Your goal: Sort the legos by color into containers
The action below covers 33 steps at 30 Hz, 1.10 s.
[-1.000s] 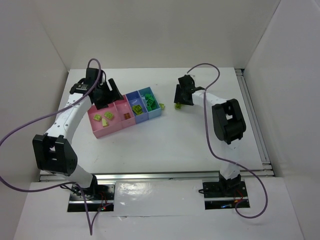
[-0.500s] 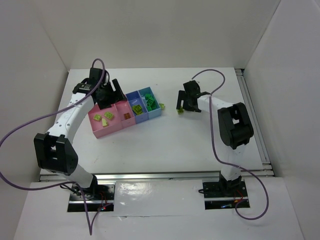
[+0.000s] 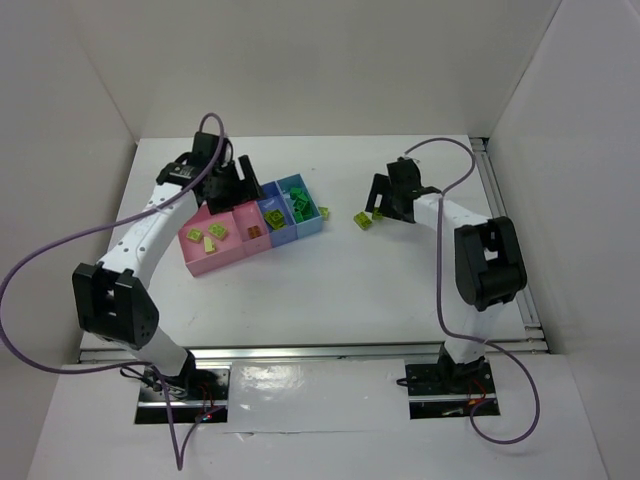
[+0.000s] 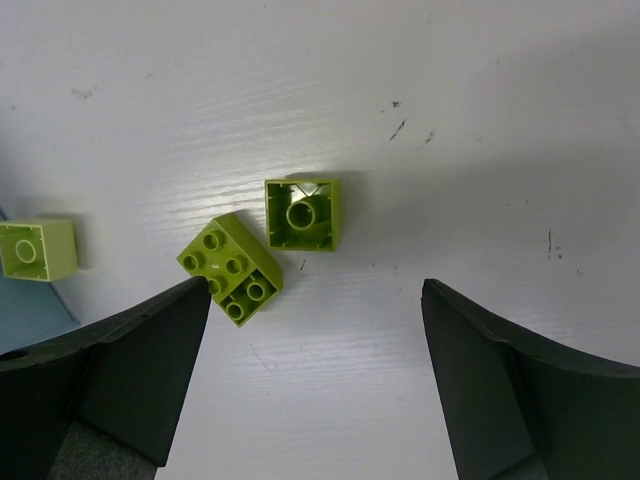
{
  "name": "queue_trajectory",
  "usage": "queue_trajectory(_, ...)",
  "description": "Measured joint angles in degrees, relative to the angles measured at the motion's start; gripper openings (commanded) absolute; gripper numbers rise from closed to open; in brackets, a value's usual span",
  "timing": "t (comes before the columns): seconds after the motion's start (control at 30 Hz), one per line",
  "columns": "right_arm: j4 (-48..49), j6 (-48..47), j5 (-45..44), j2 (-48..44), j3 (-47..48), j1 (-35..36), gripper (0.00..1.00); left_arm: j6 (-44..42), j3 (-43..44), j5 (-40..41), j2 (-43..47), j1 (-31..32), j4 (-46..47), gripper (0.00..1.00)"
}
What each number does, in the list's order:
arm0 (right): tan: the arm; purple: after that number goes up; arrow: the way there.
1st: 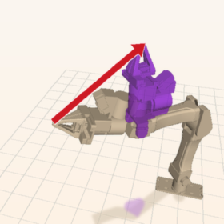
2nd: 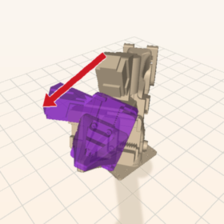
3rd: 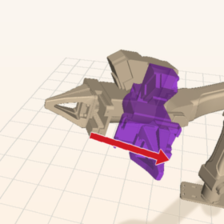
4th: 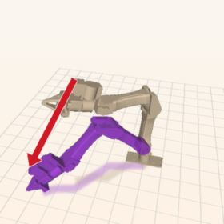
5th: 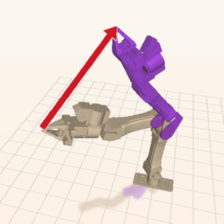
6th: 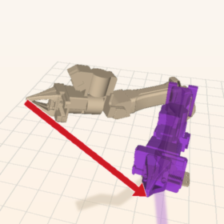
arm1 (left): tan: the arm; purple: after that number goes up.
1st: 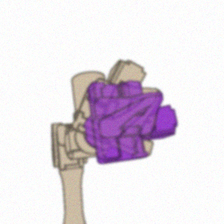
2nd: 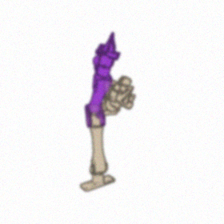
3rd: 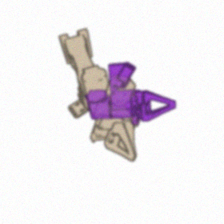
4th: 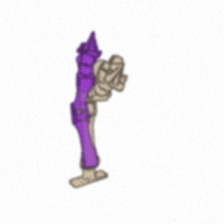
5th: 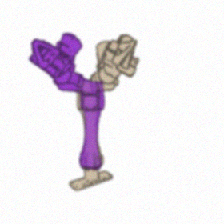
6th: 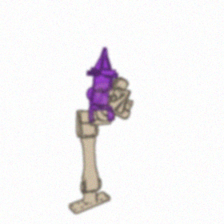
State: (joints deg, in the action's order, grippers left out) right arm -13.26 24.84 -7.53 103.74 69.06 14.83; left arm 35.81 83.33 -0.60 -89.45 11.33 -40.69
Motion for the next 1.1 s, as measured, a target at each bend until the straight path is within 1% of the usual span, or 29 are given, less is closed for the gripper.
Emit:
queue_trajectory(0.1,0.0,0.3,0.4,1.2,1.4,-0.1,0.88,-0.5,3.7,0.8,-2.1,4.8,-0.1,0.87)
queue_trajectory(0.13,0.0,0.4,0.5,2.3,2.6,-0.1,0.88,-0.7,4.8,0.9,-2.8,6.3,-0.1,0.87)
queue_trajectory(0.3,-0.1,0.3,0.7,8.2,8.5,-0.1,0.80,-0.9,8.1,1.5,-5.4,11.9,-0.5,0.87)
queue_trajectory(0.43,-1.0,0.2,0.2,11.0,9.1,-0.1,0.69,-0.7,10.0,3.1,-7.0,15.6,-1.4,0.87)
queue_trajectory(0.53,-2.1,-0.1,-0.1,11.8,9.1,-0.1,0.51,-0.7,12.0,3.9,-8.9,18.0,-1.9,0.89)
queue_trajectory(0.57,-2.3,-0.1,-0.2,11.9,9.1,-0.1,0.39,-0.7,12.4,4.0,-9.5,18.6,-2.1,0.89)
queue_trajectory(0.6,-2.3,-0.2,-0.5,11.9,9.1,-0.1,0.34,-0.7,12.7,4.1,-9.9,19.0,-2.3,0.89)
queue_trajectory(0.67,-2.2,0.0,-0.7,11.7,9.1,-0.1,0.26,-0.7,12.7,4.5,-10.1,19.2,-2.7,0.89)
queue_trajectory(0.73,-2.4,-0.1,-0.9,11.3,9.0,-0.1,0.21,-0.6,12.7,5.3,-10.1,18.9,-3.2,0.89)
queue_trajectory(0.93,-2.1,-0.9,1.3,6.8,9.4,1.2,0.21,-0.9,12.5,8.5,-9.3,15.8,-3.8,0.91)
queue_trajectory(1.03,-1.8,-2.1,4.7,5.7,12.8,4.1,0.21,-0.8,11.0,9.7,-6.2,11.3,-4.1,0.91)
queue_trajectory(1.1,-1.4,-3.1,6.9,6.1,16.5,7.2,0.21,0.1,9.2,9.9,-3.2,6.9,-4.2,0.91)
